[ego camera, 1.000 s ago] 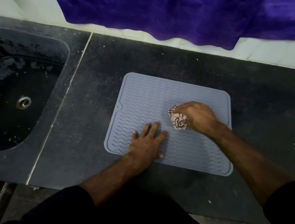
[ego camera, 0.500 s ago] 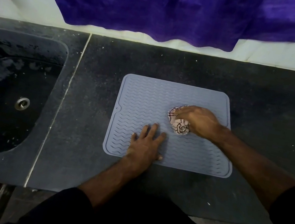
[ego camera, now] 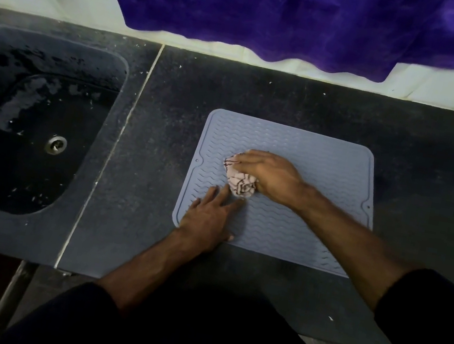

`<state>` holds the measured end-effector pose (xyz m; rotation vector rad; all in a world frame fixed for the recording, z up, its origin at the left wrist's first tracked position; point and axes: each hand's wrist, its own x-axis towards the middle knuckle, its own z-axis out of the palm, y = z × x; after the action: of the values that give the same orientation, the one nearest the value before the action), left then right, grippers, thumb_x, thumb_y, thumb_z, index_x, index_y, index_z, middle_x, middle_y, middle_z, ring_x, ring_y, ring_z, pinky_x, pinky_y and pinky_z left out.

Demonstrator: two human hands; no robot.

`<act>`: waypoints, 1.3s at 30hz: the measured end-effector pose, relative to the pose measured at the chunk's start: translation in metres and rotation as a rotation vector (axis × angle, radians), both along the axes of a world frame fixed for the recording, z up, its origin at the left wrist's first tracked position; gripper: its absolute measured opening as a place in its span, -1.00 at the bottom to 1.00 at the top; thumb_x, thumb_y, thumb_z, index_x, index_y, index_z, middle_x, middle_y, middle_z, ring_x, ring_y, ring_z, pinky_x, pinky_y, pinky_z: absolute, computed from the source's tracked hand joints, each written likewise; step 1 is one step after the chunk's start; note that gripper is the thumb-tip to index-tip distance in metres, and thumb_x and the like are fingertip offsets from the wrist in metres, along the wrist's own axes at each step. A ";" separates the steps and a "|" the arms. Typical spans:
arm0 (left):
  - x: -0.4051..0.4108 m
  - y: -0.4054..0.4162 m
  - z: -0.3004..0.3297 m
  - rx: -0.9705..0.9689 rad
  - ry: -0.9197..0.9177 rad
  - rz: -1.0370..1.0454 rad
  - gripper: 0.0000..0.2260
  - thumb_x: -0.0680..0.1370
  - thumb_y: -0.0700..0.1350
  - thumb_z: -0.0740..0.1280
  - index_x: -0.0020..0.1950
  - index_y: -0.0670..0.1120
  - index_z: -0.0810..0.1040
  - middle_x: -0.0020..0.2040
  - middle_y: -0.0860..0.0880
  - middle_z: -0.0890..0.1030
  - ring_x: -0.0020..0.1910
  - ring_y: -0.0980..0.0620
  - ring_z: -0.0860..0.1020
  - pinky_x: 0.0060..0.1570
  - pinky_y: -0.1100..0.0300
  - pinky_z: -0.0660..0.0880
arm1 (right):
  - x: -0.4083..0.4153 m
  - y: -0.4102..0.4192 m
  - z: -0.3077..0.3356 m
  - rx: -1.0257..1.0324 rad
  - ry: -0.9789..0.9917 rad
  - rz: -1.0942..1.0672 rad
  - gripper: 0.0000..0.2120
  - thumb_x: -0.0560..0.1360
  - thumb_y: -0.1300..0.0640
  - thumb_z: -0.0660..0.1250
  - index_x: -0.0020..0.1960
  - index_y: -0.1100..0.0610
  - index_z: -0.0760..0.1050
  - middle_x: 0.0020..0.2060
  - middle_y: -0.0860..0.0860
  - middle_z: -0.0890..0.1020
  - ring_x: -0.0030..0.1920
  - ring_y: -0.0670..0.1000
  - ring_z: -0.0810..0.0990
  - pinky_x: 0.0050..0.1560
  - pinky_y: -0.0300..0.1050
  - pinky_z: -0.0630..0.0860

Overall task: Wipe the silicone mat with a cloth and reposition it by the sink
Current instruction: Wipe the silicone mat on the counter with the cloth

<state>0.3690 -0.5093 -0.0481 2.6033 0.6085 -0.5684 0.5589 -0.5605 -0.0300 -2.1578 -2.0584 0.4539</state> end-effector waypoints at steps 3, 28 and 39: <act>0.000 0.000 -0.003 -0.005 -0.019 0.007 -0.22 0.49 0.07 0.40 0.56 0.15 0.00 0.58 0.01 -0.17 0.55 -0.14 -0.14 0.46 -0.20 0.09 | -0.003 -0.001 -0.010 -0.021 -0.077 0.024 -0.56 0.55 0.13 0.26 0.42 -0.02 0.35 0.44 -0.04 0.34 0.47 0.05 0.25 0.48 -0.05 0.11; 0.000 -0.001 0.004 -0.030 0.015 -0.004 -0.25 0.53 0.05 0.36 0.57 0.14 -0.04 0.59 -0.01 -0.18 0.55 -0.13 -0.18 0.47 -0.19 0.00 | -0.011 0.011 0.006 -0.024 -0.077 -0.048 -0.45 0.41 0.13 0.44 0.37 0.04 0.41 0.37 0.01 0.45 0.40 0.07 0.35 0.41 -0.02 0.23; -0.005 0.000 0.002 -0.008 -0.015 -0.003 -0.23 0.53 0.06 0.36 0.57 0.17 -0.08 0.58 0.02 -0.24 0.55 -0.10 -0.19 0.47 -0.14 -0.04 | 0.007 -0.008 0.003 -0.079 -0.127 0.004 -0.49 0.39 0.17 0.44 0.32 0.02 0.46 0.32 -0.01 0.52 0.37 0.06 0.40 0.38 -0.01 0.27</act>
<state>0.3641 -0.5093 -0.0459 2.5995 0.5960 -0.5514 0.5664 -0.5689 -0.0268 -2.2834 -2.1442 0.4159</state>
